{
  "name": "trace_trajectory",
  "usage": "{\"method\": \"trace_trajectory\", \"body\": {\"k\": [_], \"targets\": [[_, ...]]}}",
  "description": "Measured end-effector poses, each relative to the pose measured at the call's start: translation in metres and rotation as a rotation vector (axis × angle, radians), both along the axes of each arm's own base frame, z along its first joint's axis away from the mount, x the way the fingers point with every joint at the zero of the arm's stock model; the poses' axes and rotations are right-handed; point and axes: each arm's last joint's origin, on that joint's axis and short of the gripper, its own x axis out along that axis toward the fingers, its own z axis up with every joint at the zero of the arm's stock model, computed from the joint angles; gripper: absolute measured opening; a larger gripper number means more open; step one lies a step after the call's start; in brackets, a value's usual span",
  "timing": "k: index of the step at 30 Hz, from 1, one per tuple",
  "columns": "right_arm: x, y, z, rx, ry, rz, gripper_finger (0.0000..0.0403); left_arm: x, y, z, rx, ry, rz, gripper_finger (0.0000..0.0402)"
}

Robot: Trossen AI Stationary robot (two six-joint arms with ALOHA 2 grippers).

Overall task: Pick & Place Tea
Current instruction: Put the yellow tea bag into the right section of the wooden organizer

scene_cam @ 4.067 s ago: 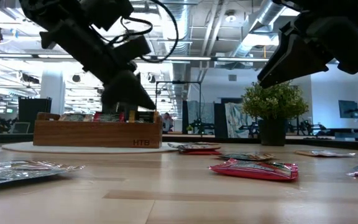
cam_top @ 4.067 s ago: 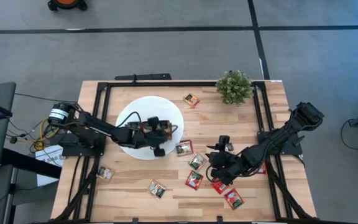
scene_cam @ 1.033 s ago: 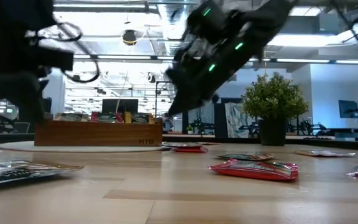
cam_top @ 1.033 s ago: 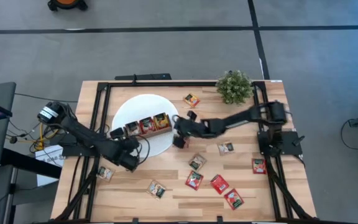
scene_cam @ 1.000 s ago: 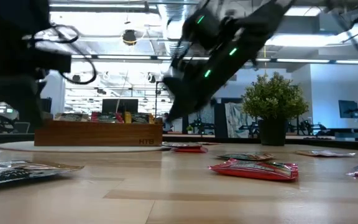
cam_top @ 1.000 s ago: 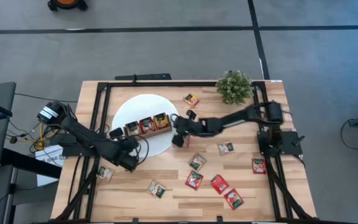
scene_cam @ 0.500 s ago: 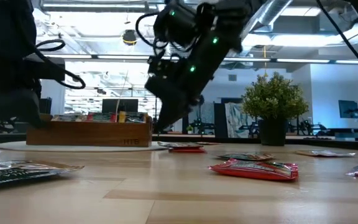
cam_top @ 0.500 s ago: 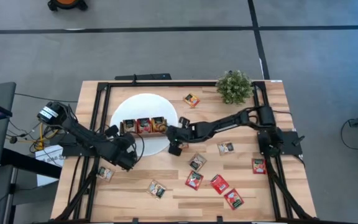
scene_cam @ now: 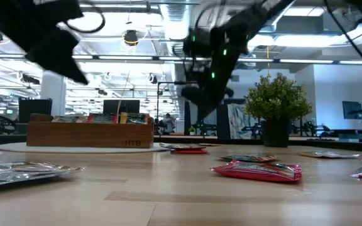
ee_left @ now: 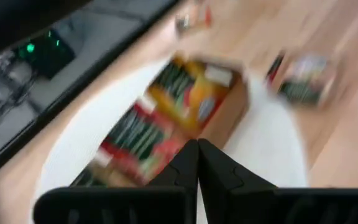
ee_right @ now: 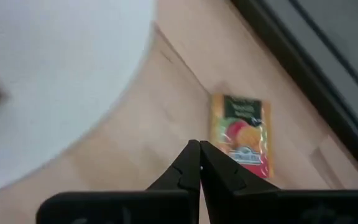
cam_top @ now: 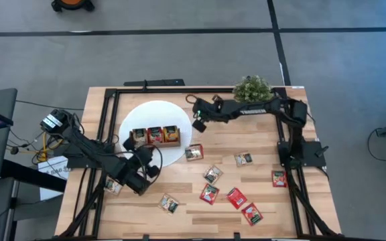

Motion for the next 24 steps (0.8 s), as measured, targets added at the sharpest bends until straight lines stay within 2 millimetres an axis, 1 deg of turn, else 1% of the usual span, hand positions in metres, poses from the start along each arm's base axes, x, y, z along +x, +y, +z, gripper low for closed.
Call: {"method": "trace_trajectory", "body": {"k": [2,6,9,12,15,18,20,24], "targets": [[0.002,-0.018,-0.014,-0.002,-0.006,-0.034,0.0000,0.007,-0.004,0.003,0.024,-0.078,-0.017,0.0000],[-0.002,-0.043,-0.034,0.003,0.013,-0.094,0.0000,0.019,-0.011,0.007,0.034,-0.135,-0.078,0.0000],[-0.005,-0.052,-0.047,0.019,0.041,-0.131,0.0000,0.026,-0.016,0.011,0.035,-0.172,-0.111,0.0000],[-0.008,-0.054,-0.054,0.059,0.072,-0.137,0.0000,0.030,-0.019,0.013,0.037,-0.180,-0.141,0.0000],[-0.007,-0.048,-0.057,0.083,0.091,-0.117,0.0000,0.030,-0.019,0.014,0.033,-0.180,-0.147,0.0000],[-0.006,-0.032,-0.054,0.112,0.123,-0.093,0.0000,0.031,-0.019,0.014,0.031,-0.181,-0.146,0.0000],[-0.004,-0.018,-0.052,0.161,0.121,-0.080,0.0000,0.031,-0.019,0.013,0.031,-0.181,-0.146,0.0000],[-0.001,0.019,-0.045,0.264,0.133,-0.040,0.0000,0.031,-0.019,0.013,0.030,-0.183,-0.146,0.0000]]}}
